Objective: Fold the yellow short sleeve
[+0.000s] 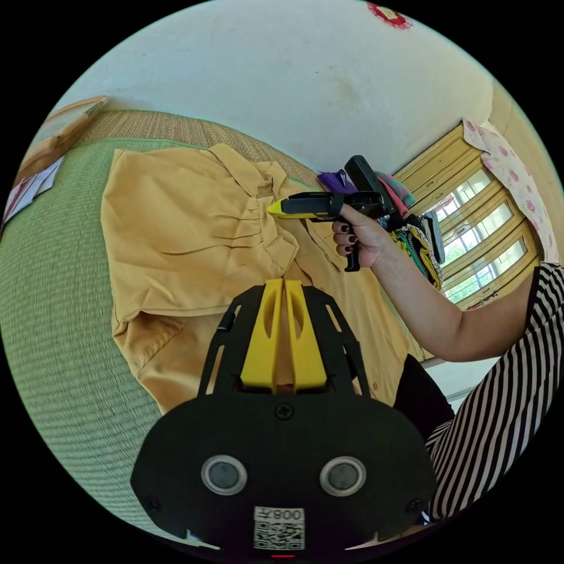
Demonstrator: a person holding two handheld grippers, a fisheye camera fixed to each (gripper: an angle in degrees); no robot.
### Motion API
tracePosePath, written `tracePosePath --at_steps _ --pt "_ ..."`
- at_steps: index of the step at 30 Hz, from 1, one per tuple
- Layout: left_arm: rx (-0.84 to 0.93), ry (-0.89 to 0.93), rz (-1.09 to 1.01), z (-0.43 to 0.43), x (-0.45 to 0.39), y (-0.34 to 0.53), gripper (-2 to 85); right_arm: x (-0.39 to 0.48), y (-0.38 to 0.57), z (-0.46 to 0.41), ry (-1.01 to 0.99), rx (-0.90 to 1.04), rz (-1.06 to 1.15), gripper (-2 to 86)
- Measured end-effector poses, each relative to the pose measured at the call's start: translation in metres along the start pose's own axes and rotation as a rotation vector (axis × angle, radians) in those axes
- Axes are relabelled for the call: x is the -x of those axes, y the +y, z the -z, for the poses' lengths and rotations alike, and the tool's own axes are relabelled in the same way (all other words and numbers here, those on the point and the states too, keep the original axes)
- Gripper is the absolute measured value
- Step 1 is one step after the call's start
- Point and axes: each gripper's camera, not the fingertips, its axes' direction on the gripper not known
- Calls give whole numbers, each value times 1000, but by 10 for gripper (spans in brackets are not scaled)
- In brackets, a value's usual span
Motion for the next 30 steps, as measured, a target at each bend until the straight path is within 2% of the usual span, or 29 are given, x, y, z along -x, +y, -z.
tracePosePath --at_steps 7,11,14,21,25,30 --pt "34 54 -18 -7 9 -15 26 -10 5 -8 38 10 -60 4" --pt "-88 94 -7 19 20 -17 22 3 14 3 105 -52 -65 2" --pt "-175 -28 97 41 38 -13 12 40 7 2 94 -108 41 1" --pt "-78 -170 239 42 72 -12 4 166 -77 -86 187 -36 367 1" --pt "-38 -218 248 40 79 -14 4 204 -118 -143 240 31 426 1" --pt "-47 -157 268 42 92 -13 3 226 -145 -196 356 69 438 2"
